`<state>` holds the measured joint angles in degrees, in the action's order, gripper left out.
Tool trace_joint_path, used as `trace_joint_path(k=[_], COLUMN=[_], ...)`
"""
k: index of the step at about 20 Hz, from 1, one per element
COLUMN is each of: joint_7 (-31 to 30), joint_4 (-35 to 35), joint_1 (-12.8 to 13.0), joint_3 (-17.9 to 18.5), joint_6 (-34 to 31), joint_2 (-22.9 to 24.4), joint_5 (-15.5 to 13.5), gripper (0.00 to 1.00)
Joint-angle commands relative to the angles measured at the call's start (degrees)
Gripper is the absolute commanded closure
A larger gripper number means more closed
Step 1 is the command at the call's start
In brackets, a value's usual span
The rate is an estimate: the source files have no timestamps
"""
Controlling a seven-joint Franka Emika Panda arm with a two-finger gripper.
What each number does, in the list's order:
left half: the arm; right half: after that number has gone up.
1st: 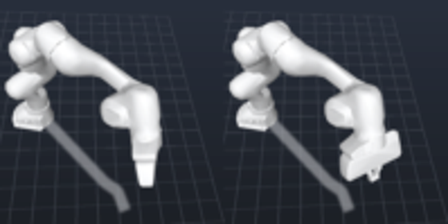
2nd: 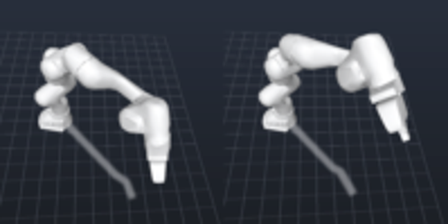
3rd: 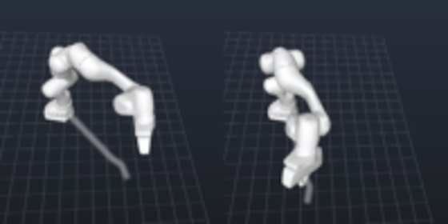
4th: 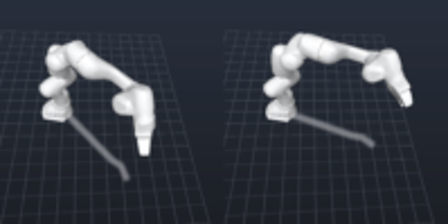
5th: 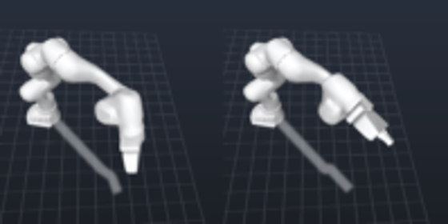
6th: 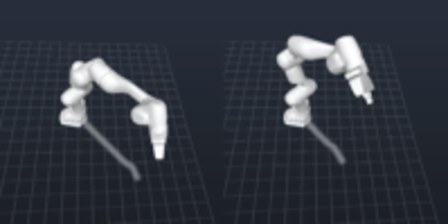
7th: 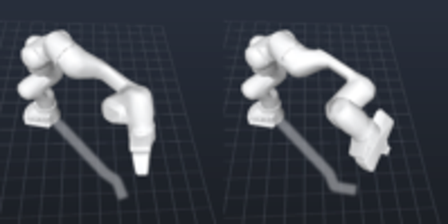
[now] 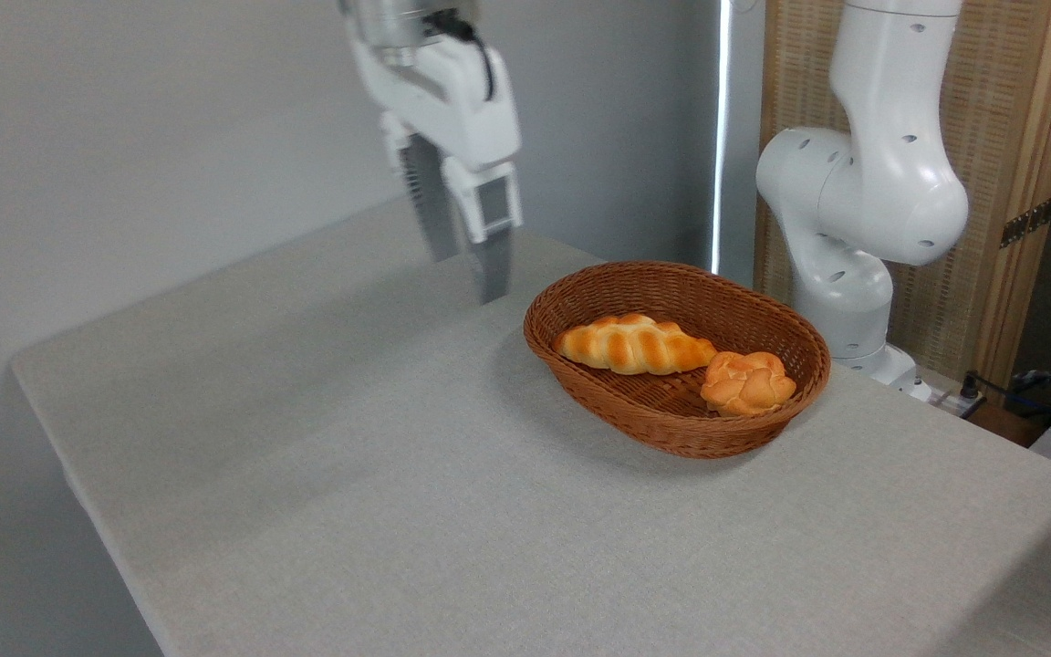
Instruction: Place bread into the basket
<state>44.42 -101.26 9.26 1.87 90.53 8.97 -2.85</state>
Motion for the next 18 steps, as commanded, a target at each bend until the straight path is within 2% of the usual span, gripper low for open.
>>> trace_joint_path(k=[1,5,9,13,18], joint_7=[-8.9,-13.0,-12.2,-9.8,-9.2], joint_4=[7.9,9.0,9.3,11.9,12.7], joint_1=[0.1,-0.1,-0.8,-2.8,-2.9], joint_3=[-2.0,-3.3,-3.0,-2.7,-2.7], joint_6=[1.1,4.1,4.3,4.1,3.4], joint_2=[-7.3,-8.8,-8.7,-8.8,-8.8], joint_5=[-1.5,-1.4,-0.8,-0.9,-0.7], gripper=[0.0,0.0,0.0,0.0,0.0])
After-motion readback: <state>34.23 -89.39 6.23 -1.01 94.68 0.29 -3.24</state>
